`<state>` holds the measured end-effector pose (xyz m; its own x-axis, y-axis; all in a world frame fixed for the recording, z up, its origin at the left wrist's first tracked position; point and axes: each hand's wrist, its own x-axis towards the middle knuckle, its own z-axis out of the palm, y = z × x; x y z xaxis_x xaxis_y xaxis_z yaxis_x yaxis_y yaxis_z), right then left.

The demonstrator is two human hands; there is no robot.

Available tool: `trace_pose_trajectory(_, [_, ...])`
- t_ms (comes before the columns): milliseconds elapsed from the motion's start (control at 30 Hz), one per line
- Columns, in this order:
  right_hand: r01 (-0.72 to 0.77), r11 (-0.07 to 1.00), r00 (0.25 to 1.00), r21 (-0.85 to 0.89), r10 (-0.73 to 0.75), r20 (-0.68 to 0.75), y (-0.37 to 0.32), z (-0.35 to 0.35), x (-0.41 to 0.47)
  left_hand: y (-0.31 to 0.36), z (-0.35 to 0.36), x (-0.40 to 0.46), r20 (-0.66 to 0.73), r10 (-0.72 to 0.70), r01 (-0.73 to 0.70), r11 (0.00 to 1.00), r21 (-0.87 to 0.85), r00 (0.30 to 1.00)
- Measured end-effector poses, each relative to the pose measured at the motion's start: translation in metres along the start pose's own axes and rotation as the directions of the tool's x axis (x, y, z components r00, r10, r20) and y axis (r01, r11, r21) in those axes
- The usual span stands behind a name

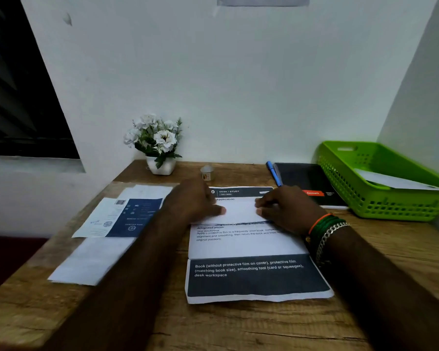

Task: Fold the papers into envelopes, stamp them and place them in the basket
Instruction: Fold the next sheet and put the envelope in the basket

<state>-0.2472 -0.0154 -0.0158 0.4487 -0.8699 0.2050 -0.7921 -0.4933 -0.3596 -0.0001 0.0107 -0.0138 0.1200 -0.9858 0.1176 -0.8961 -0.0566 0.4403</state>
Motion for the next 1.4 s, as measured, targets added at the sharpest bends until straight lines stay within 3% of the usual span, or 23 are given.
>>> trace_pose_trajectory(100, [-0.023, 1.0, 0.999, -0.005, 0.023, -0.044, 0.004, -0.004, -0.001, -0.006, -0.003, -0.002, -0.093, -0.078, 0.078, 0.997, -0.013, 0.993])
trace_pose_trajectory(167, [-0.046, 0.999, 0.998, 0.001, 0.046, -0.05, 0.003, -0.002, 0.0, -0.001, 0.001, -0.004, -0.111, -0.03, 0.037, 0.998, 0.059, 0.993])
trace_pose_trajectory(233, [-0.059, 0.998, 0.997, 0.003, 0.059, -0.056, 0.002, 0.0, 0.001, 0.009, 0.006, -0.009, -0.074, 0.059, -0.049, 0.989, 0.136, 0.995])
trace_pose_trajectory(433, [-0.049, 0.998, 0.996, -0.034, 0.047, -0.07, 0.001, 0.0, 0.001, 0.031, 0.03, -0.018, 0.044, 0.281, -0.285, 0.949, 0.136, 0.959])
trace_pose_trajectory(600, [0.004, 1.0, 0.993, -0.003, -0.005, -0.119, 0.004, 0.005, 0.001, 0.032, 0.037, -0.014, 0.063, 0.292, -0.297, 0.949, 0.103, 0.954])
trace_pose_trajectory(933, [0.083, 0.961, 0.951, 0.265, 0.003, -0.309, 0.002, 0.011, 0.008, 0.038, 0.04, -0.016, -0.23, 0.383, -0.42, 0.897, -0.138, 0.895])
trace_pose_trajectory(1067, [0.131, 0.944, 0.946, 0.303, -0.028, -0.323, -0.002, 0.01, 0.009, 0.037, 0.032, -0.009, -0.304, 0.311, -0.368, 0.917, -0.152, 0.901])
trace_pose_trajectory(1300, [0.052, 0.948, 0.942, 0.315, 0.058, -0.331, 0.018, 0.0, 0.006, 0.013, 0.008, 0.001, -0.215, 0.151, -0.141, 0.988, 0.059, 0.965])
trace_pose_trajectory(1400, [0.049, 0.938, 0.942, 0.344, 0.072, -0.328, 0.021, -0.003, 0.007, 0.004, 0.009, 0.005, -0.255, 0.121, -0.13, 0.991, -0.018, 0.959])
